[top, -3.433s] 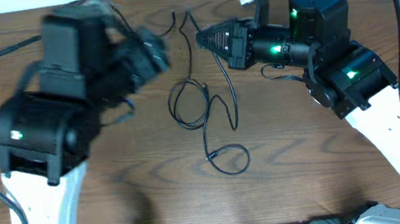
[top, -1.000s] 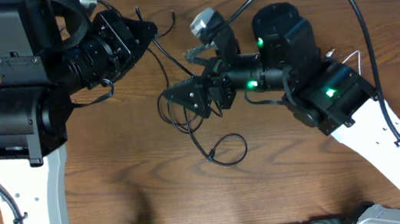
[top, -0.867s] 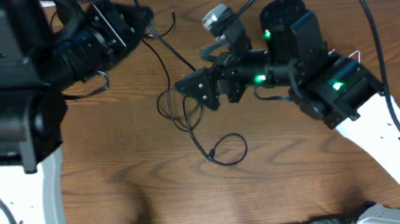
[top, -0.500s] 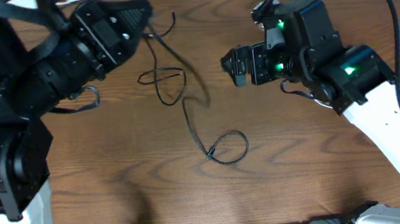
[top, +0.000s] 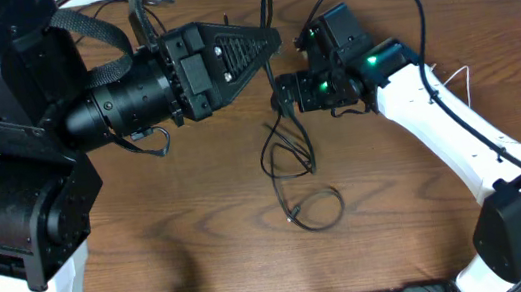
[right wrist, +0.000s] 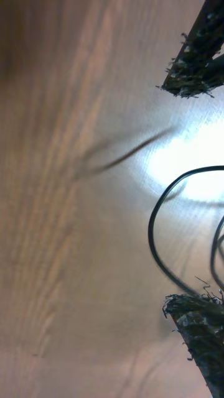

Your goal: Untangle cables

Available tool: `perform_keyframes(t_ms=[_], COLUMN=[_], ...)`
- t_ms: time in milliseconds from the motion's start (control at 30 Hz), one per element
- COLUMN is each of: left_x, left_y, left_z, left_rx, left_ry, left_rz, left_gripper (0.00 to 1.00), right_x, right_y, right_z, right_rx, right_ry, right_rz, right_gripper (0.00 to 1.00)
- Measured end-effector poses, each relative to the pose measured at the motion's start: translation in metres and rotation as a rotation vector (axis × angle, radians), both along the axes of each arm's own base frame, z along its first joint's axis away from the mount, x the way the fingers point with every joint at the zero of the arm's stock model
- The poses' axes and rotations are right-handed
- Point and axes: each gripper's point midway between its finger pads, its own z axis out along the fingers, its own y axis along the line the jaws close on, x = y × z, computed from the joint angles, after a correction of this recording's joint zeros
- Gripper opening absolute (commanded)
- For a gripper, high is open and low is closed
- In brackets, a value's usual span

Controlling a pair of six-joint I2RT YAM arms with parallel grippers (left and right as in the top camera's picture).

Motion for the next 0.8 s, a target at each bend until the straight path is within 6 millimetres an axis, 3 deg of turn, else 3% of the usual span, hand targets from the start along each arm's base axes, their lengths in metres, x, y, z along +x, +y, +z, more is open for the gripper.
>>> perform_keyframes(t_ms=[300, 533, 667, 800], left_x=[0.0, 0.001, 0.01, 0.019], left_y=[0.0, 0.001, 0.007, 0.017], left_z=[0.0, -0.001, -0.015, -0.031], left_rx=[0.0, 0.004, 0.044, 0.099], left_ry=[0.001, 0.005, 0.053, 0.1], left_rz=[0.0, 0.008, 0.083, 0.173], left_gripper=[0.08, 0.07, 0.08, 0.07], right_x=[-0.021, -0.049, -0.058, -0.051], right_y=[-0.001, -0.007, -0.012, -0.026], right_z=[-0.008, -0.015, -0.017, -0.014], right_rx=[0.0, -0.028, -0.04, -0.04], right_ry=[0.096, 0.189, 0.221, 0.208], right_rz=[0.034, 0.112, 0.131, 0.122], right_gripper=[0.99, 0.99, 0.99, 0.99])
